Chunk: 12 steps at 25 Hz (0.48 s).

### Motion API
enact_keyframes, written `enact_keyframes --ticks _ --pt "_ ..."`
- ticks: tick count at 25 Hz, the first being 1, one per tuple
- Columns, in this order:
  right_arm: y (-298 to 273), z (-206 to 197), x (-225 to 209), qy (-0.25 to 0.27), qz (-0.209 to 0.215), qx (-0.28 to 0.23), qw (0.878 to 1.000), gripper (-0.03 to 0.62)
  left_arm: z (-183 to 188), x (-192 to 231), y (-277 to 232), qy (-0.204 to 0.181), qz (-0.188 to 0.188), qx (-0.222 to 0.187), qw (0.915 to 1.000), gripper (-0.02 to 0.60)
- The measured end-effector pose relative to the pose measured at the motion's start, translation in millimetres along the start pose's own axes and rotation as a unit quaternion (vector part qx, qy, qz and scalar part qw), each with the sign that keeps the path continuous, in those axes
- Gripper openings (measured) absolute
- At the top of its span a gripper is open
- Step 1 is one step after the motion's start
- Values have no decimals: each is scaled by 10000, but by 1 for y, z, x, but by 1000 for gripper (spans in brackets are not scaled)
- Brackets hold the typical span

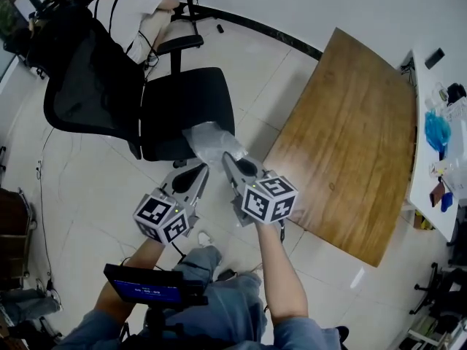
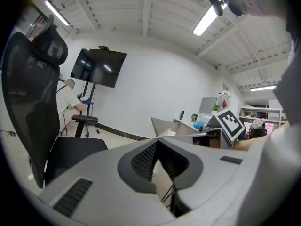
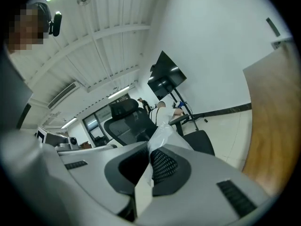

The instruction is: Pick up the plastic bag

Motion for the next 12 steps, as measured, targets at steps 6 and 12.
enact_keyframes --ticks 6,12 --pt "56 20 -10 320 -268 -121 9991 7 11 -45 -13 -8 -286 -93 9995 18" --pt "107 30 -16 573 -416 -207 9973 7 15 -88 -23 -52 -505 -139 9986 18"
Point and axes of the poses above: the fingertips, and each gripper's own axes: y backward along the fingers, x to its left, z out of its top, the point moved 9 cm from there along y, backward along the fingers, and after that the axes turned 8 degrees about x, right-handed, at the moved point
